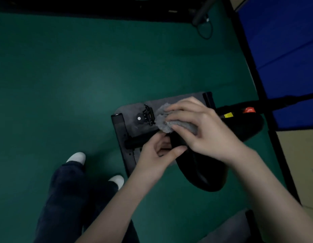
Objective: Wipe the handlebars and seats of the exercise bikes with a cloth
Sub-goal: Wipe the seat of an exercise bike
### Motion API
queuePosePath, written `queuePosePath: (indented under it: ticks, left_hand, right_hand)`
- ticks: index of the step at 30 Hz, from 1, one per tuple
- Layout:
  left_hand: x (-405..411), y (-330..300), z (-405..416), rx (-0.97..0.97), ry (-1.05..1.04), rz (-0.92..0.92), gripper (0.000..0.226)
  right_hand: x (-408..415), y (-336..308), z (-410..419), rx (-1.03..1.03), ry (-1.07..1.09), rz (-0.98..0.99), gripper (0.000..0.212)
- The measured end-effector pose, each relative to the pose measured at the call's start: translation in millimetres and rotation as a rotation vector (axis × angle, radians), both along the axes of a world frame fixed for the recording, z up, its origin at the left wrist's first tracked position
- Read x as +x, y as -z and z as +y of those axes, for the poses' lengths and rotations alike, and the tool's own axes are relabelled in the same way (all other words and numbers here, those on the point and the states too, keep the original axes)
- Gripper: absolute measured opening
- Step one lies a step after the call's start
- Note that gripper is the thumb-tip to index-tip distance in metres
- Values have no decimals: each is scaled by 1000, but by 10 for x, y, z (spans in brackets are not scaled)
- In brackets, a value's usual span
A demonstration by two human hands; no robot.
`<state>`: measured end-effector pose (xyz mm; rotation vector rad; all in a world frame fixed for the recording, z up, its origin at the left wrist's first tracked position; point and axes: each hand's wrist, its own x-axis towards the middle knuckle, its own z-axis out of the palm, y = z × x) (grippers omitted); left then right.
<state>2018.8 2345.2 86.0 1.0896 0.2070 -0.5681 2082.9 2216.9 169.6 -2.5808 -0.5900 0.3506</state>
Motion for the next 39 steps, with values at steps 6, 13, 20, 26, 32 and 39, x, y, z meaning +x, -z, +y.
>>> queuePosePath:
  ticks: [6,13,20,26,32,39]
  left_hand:
    - [-90,10,-76,-67,-100,36,57]
    - [-148,-14,-115,-95,-148,67,43]
    - [-136,-32,-123,-95,-163,58,56]
    - [-83,-12,-74,-9,-113,18,58]
    - [-1,8,25,72,-12,1,47]
    - [242,33,193,121,45,-74,55]
  right_hand:
    - [461,50,-18,-139,180,105,18]
    - [57,-42,39,-150,-197,70,15]
    - [660,85,-5,-74,287,445,11]
    - [414,121,-23,-76,244,165,12]
    - [46,65,-158,51,375,-47,22]
    - [-520,232,126,84,560,-340,26]
